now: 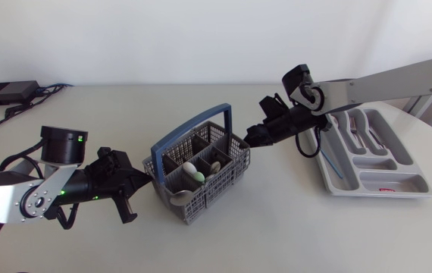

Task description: Sort the cutlery from the basket into the organizer compartments.

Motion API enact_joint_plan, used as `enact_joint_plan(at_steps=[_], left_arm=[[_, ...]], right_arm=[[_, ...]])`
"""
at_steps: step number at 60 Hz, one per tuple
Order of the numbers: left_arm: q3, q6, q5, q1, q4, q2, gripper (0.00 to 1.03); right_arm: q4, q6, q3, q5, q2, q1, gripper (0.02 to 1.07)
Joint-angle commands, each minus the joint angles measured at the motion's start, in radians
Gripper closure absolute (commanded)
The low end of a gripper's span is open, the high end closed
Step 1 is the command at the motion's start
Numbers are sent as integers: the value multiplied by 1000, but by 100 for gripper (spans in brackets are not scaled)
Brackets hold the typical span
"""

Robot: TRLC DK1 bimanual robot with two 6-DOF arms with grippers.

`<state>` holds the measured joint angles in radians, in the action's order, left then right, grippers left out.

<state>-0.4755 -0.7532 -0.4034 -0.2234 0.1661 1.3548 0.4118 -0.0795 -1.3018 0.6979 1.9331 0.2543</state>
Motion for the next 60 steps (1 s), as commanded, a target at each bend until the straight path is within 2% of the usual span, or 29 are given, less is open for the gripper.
enact_joint_plan(at_steps=[1, 11, 23, 60], left_arm=[[-22, 0, -17, 7, 46, 33, 100], [-92, 3, -18, 18, 61, 102, 100], [-199, 14, -29, 16, 72, 202, 100], [-399, 23, -64, 42, 72, 391, 100]], right_arm=[[-11, -14, 91, 29, -79, 23, 101], [-34, -14, 213, 23, -154, 19, 101], [-48, -5, 279, 12, -191, 10, 101], [-100, 57, 211, -49, -141, 28, 101]])
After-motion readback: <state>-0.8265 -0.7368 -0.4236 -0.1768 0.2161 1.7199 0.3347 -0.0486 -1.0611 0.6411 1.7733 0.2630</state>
